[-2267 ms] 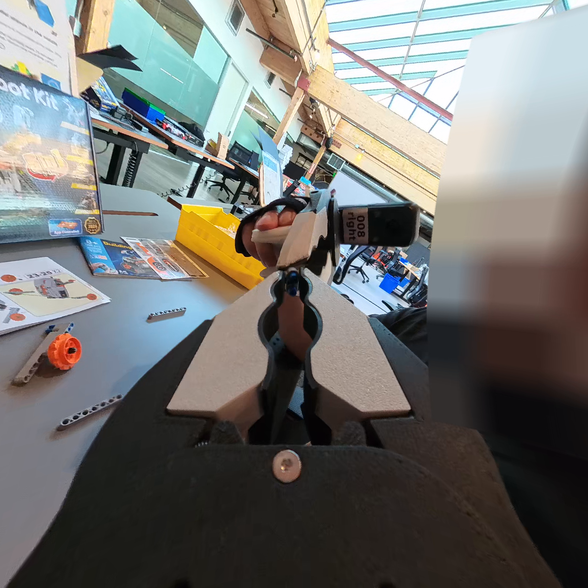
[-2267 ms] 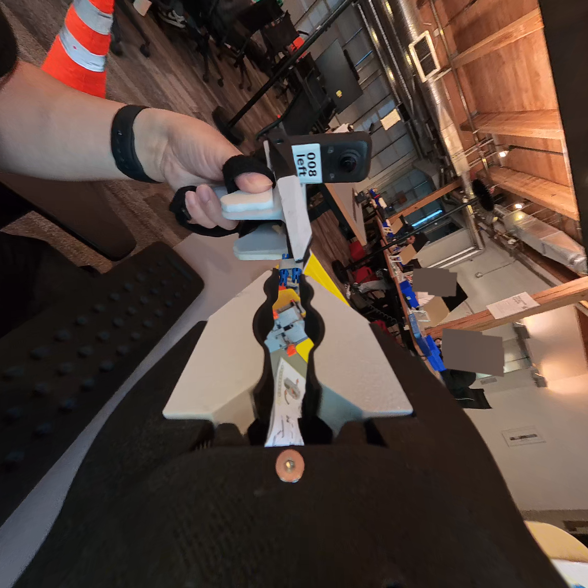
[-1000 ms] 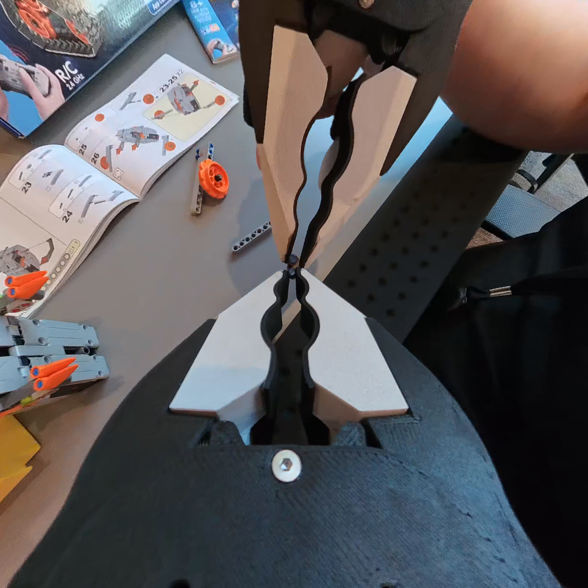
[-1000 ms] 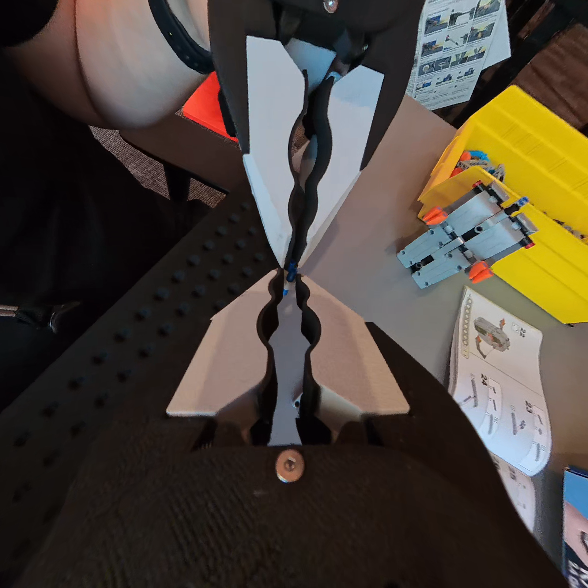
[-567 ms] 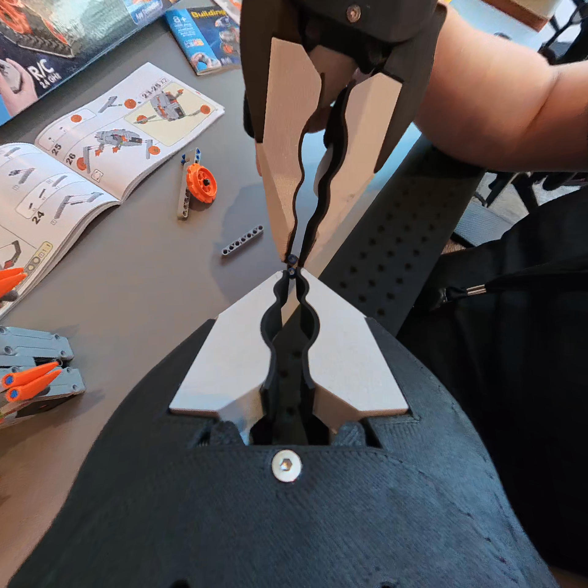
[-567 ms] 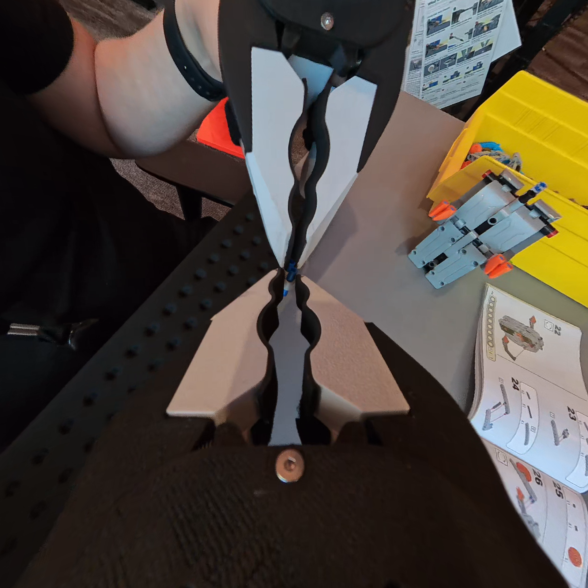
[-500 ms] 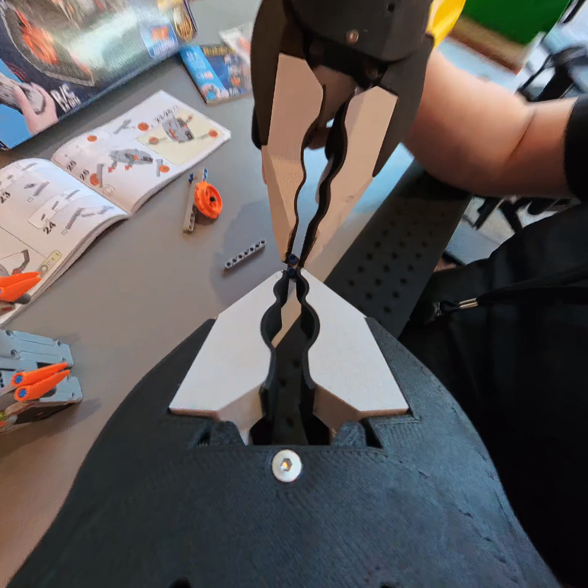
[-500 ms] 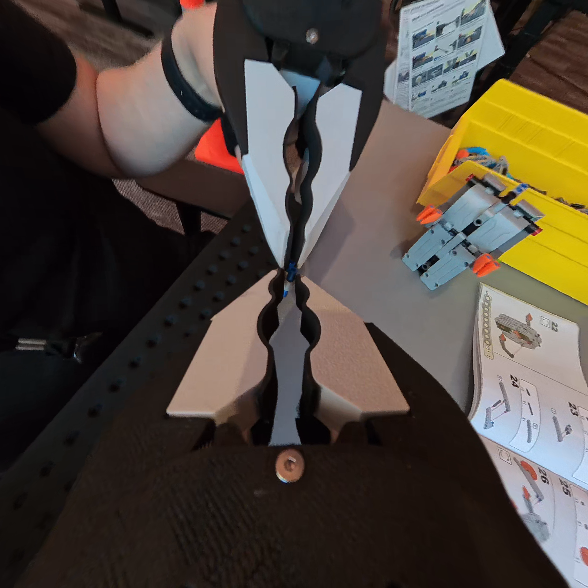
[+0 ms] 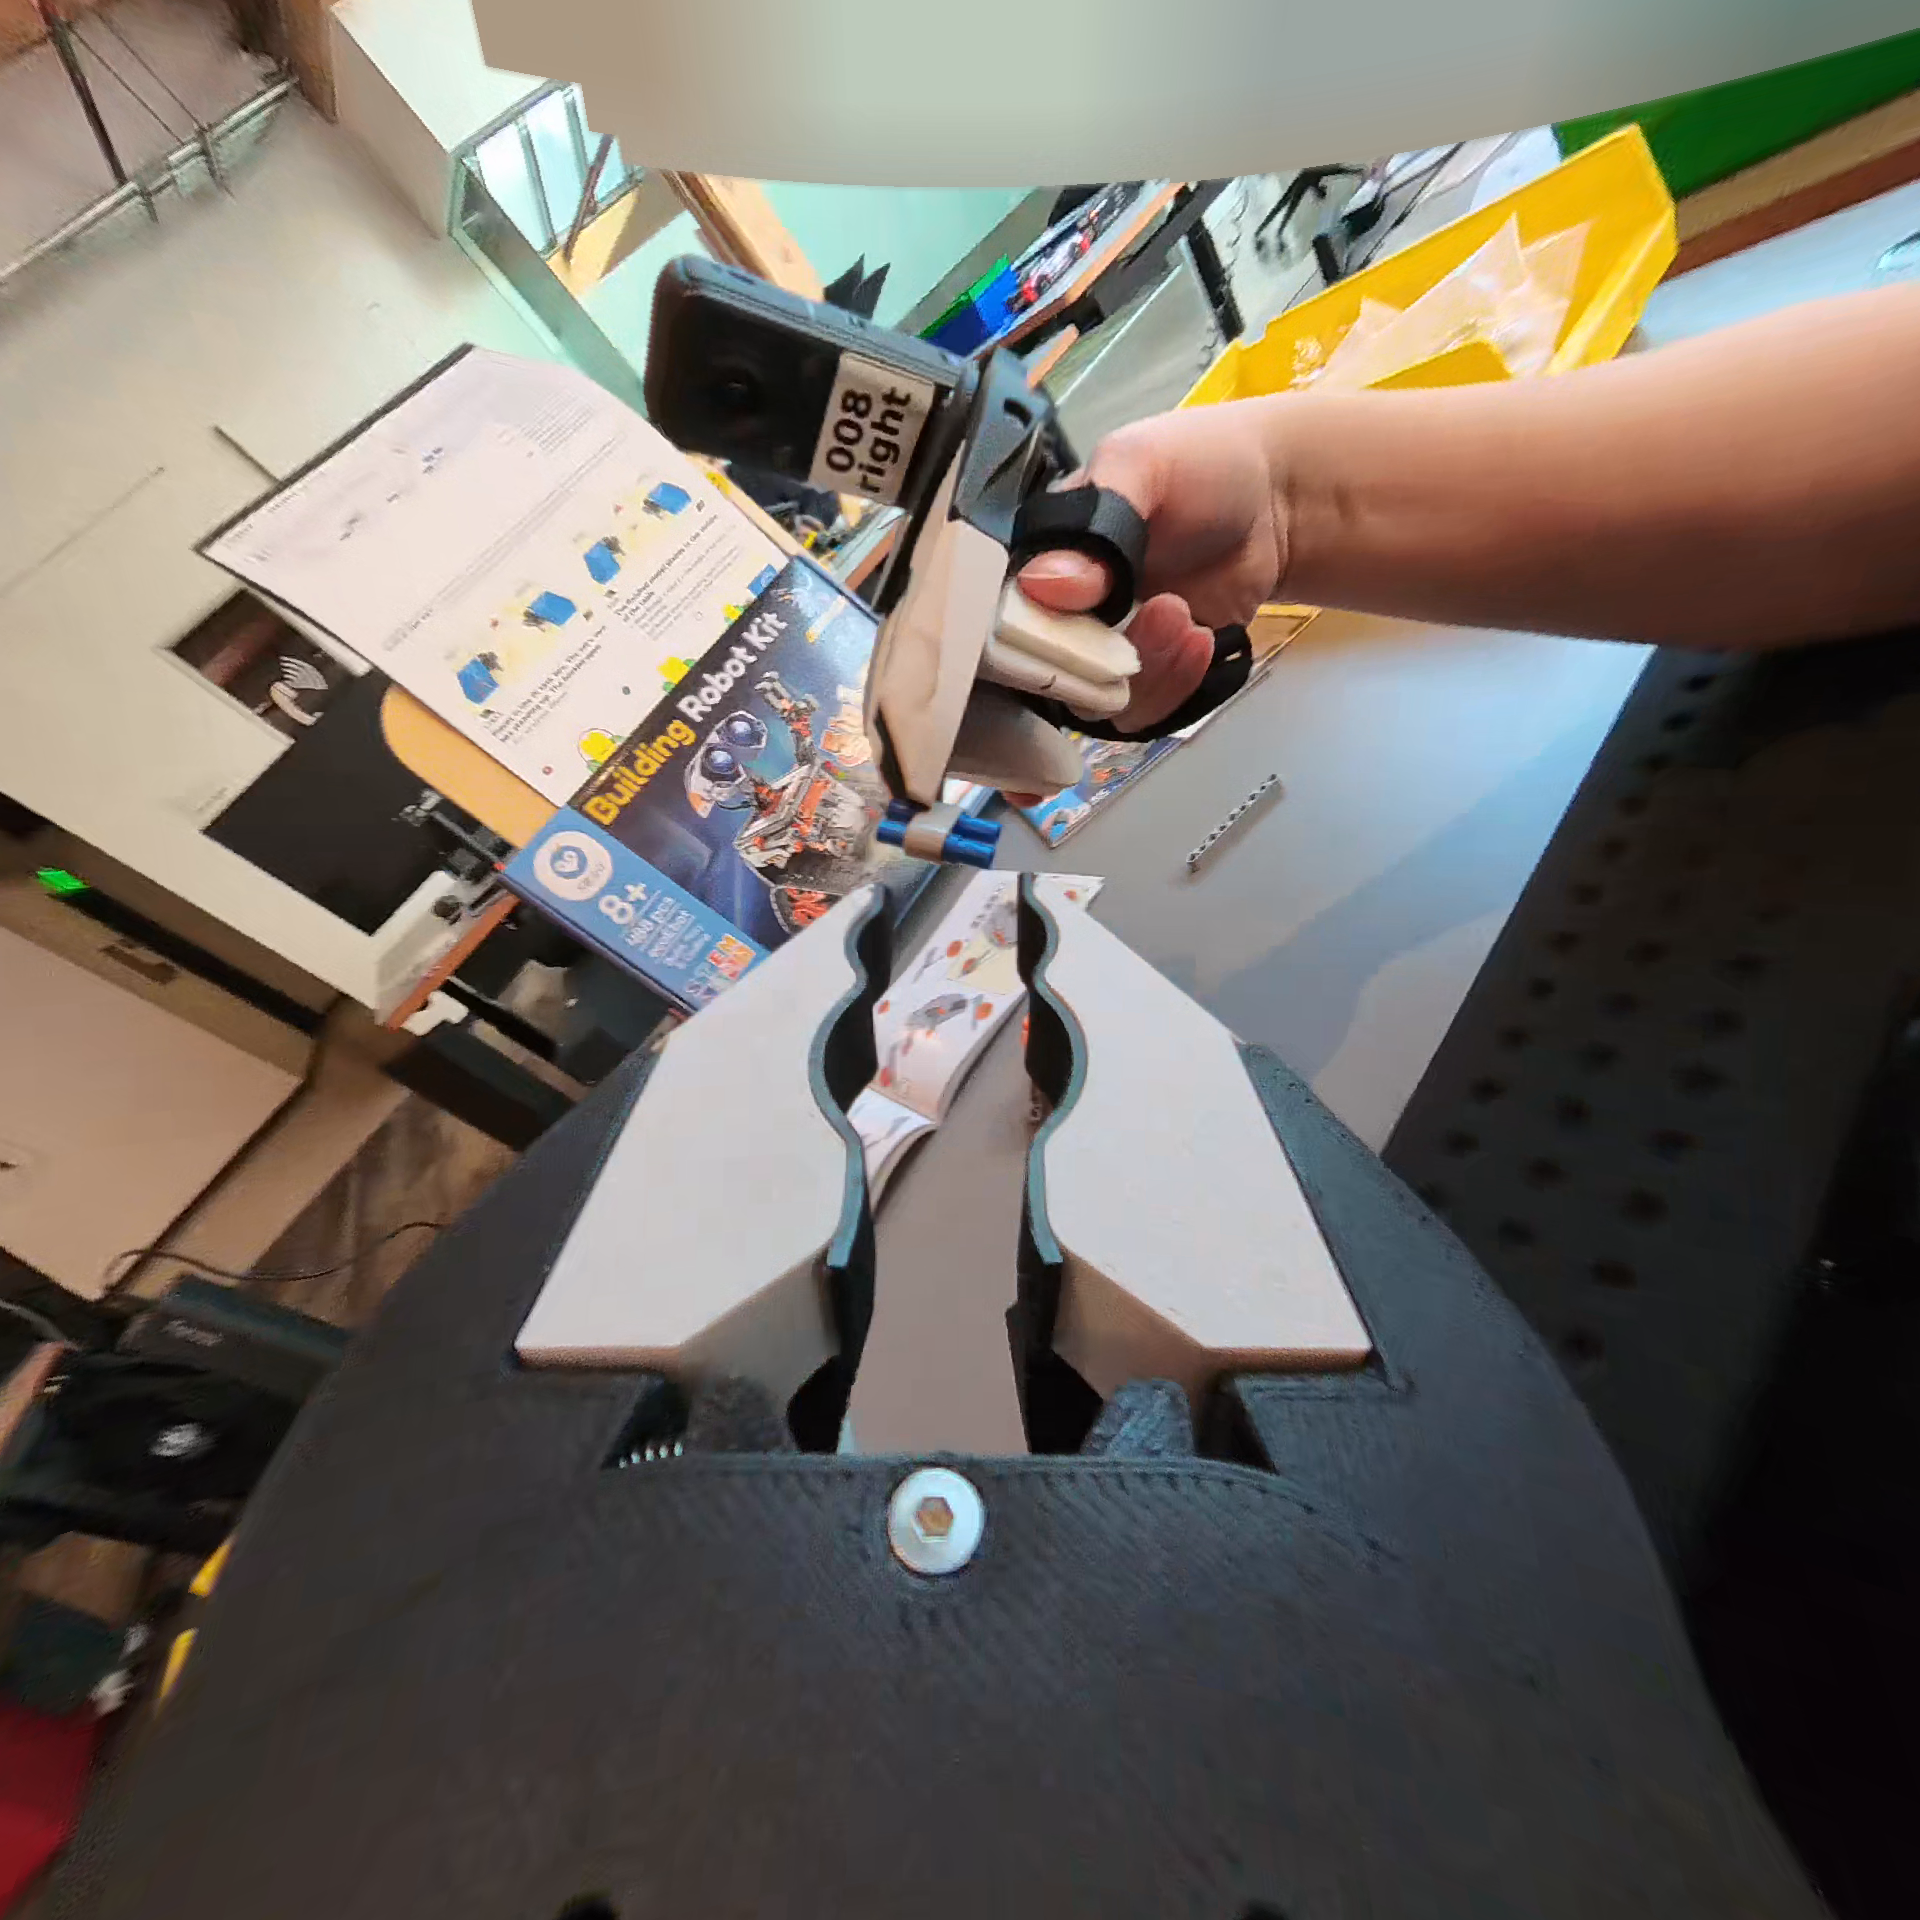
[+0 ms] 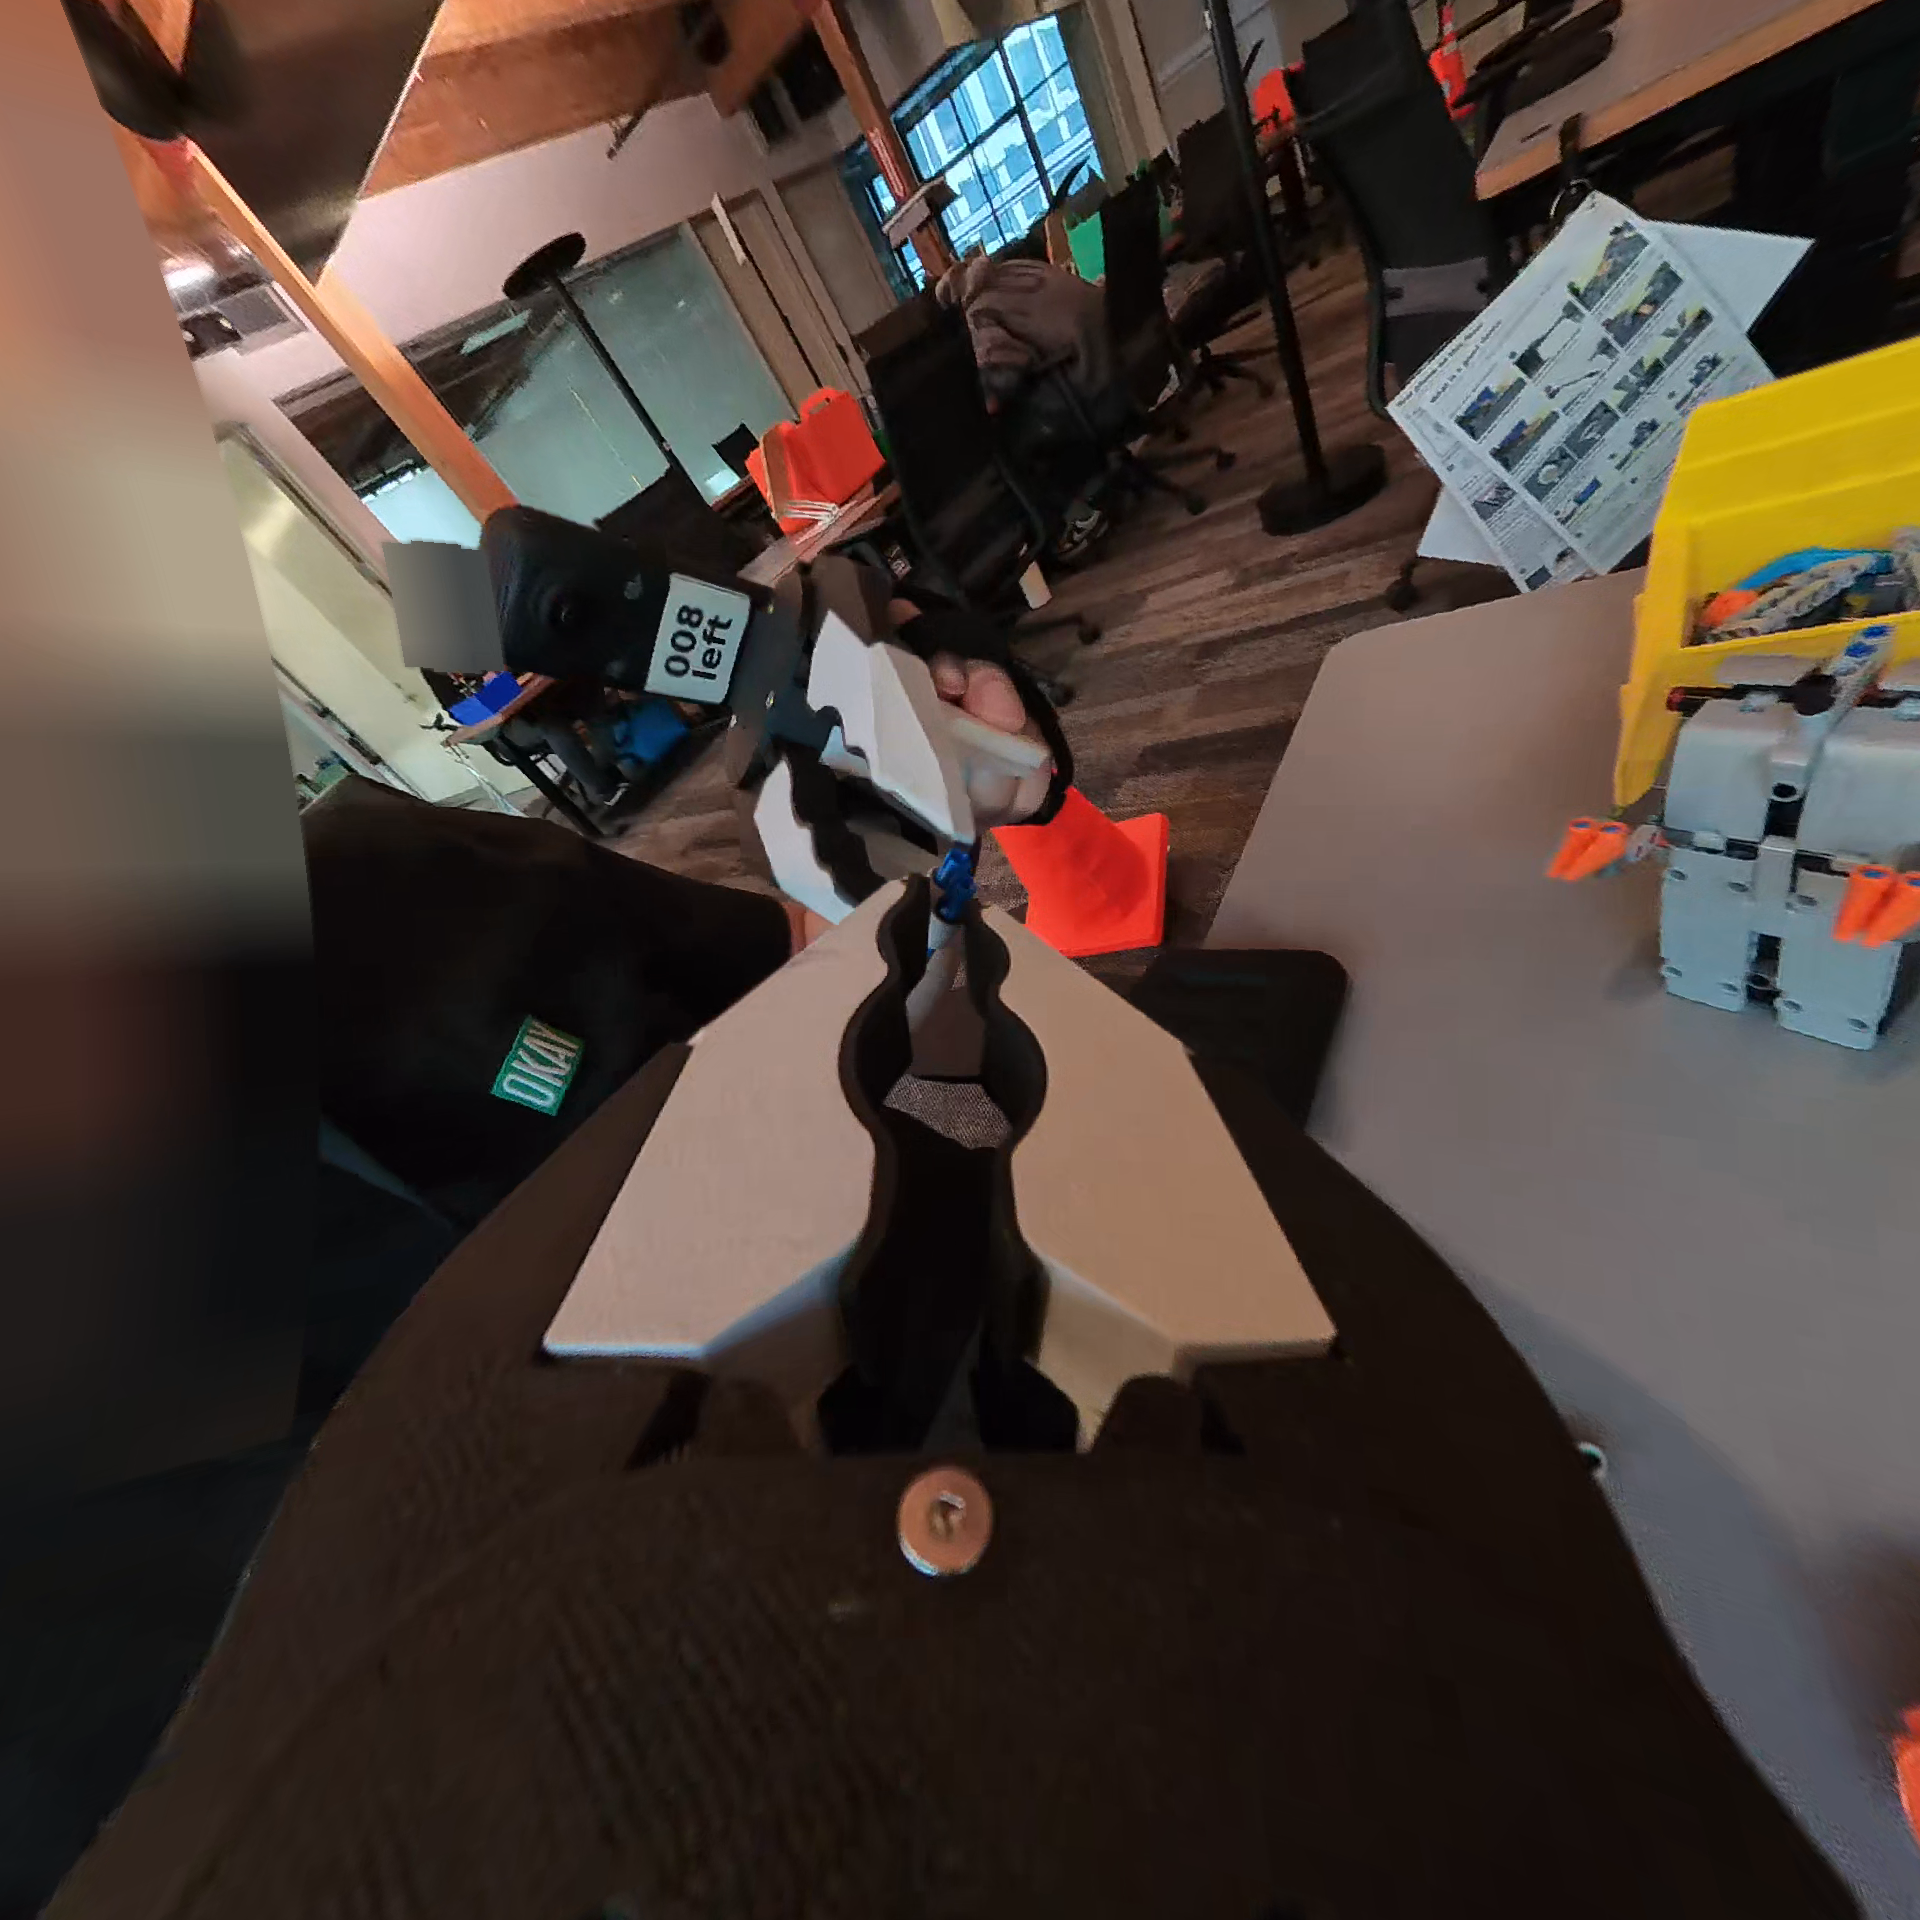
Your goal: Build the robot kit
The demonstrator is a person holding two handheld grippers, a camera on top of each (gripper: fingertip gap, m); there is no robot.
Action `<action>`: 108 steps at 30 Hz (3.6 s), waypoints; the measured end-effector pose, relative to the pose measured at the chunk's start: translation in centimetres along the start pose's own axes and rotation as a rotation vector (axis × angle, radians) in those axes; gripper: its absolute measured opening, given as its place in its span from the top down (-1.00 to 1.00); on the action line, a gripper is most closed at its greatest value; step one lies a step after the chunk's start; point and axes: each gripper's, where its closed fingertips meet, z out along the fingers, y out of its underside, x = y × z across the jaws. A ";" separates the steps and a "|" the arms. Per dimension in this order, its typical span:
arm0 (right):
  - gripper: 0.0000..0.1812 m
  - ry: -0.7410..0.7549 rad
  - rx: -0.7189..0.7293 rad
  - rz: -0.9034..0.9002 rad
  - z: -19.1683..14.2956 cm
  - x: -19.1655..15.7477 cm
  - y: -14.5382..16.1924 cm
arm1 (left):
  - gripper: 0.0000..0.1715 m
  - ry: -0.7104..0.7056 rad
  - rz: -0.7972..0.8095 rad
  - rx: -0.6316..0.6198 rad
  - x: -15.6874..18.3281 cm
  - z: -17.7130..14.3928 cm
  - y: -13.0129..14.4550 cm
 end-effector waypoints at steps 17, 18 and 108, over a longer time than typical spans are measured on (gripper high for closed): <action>0.95 0.021 -0.005 -0.074 -0.4 -1.6 -0.6 | 0.95 -0.055 0.134 0.013 0.6 1.0 -1.5; 0.95 0.023 -0.012 -0.077 -0.4 -1.6 -0.4 | 0.95 -0.059 0.134 0.011 0.6 1.1 -1.5; 0.94 0.135 -0.155 0.190 0.0 -0.5 1.7 | 0.80 -0.099 0.364 -0.200 0.8 1.8 -0.6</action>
